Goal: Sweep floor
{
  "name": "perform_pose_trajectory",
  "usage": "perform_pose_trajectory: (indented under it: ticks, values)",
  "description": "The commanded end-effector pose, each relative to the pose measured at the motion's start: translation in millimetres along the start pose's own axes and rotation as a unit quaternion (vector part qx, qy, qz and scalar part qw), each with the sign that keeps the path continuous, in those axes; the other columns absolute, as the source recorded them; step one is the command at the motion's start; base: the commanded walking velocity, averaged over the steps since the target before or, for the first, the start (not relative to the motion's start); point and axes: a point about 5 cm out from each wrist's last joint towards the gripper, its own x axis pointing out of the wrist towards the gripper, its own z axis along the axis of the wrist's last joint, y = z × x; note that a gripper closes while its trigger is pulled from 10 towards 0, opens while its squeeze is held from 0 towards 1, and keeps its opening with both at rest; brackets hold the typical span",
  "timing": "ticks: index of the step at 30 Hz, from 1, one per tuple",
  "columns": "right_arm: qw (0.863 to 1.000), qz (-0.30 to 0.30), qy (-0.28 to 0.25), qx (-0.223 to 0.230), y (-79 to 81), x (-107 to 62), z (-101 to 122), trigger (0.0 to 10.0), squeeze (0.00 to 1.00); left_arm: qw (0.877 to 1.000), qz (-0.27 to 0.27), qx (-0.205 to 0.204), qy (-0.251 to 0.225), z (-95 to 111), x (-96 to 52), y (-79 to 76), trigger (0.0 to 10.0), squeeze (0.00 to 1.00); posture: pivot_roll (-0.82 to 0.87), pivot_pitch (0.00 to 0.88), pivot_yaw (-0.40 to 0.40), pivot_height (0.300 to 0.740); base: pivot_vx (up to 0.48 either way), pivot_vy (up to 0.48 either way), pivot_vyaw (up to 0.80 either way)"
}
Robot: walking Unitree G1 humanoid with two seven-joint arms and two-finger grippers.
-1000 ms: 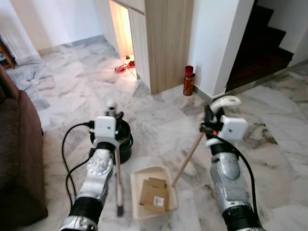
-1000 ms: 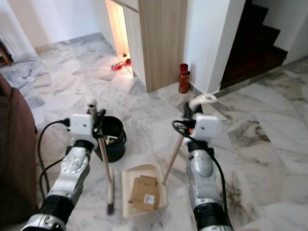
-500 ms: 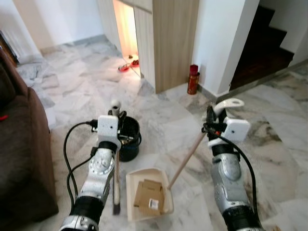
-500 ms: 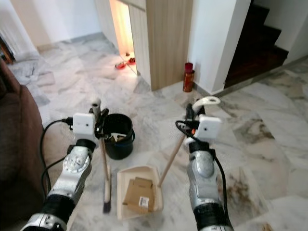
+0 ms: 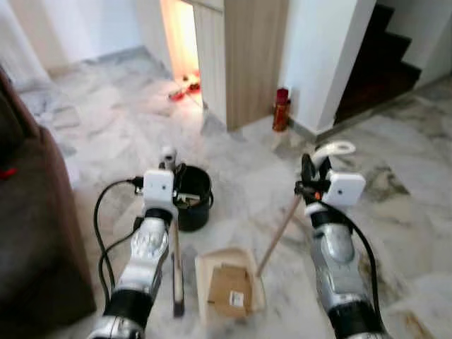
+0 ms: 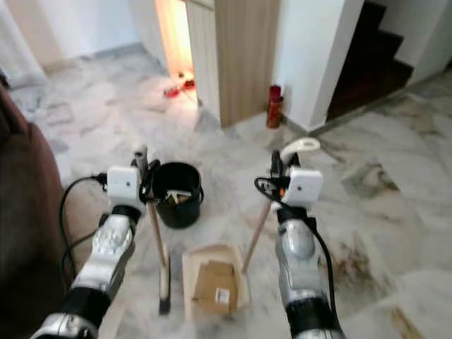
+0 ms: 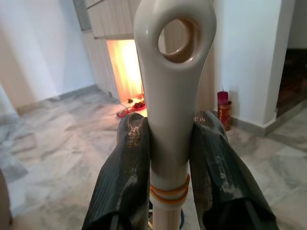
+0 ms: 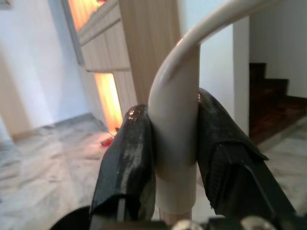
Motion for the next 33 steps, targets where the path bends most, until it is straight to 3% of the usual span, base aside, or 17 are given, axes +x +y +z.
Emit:
perform_pose_trajectory:
  ticks: [1,12,18,27,33]
  values:
    - [0.999,0.015,-0.032,0.011,10.8,8.6,14,10.0,0.0,1.0,0.014,0.007,-0.017,7,2.6,9.4,10.0,0.0,-0.07,0.0,0.059,0.74,0.0,0.0,0.0]
    - [0.998,0.002,-0.056,0.014,10.6,13.6,24,10.0,0.0,1.0,0.013,0.011,-0.019,7,2.7,9.5,10.0,0.0,-0.07,0.0,0.06,0.74,0.0,0.0,0.0]
    - [0.991,-0.017,-0.134,0.021,12.0,27.6,61,10.0,0.0,1.0,0.015,0.013,-0.022,8,3.7,10.7,10.0,0.0,-0.06,0.0,0.061,0.74,0.0,0.0,0.0]
    - [0.977,-0.024,-0.208,0.036,17.5,38.4,102,10.0,0.0,0.999,0.013,0.017,-0.026,9,3.8,11.0,10.0,0.0,-0.06,0.0,0.065,0.74,0.0,0.0,0.0]
    - [0.972,-0.041,-0.231,0.035,14.1,40.5,113,10.0,0.0,0.999,0.012,0.016,-0.026,9,4.0,10.8,10.0,0.0,-0.06,0.0,0.066,0.74,0.0,0.0,0.0]
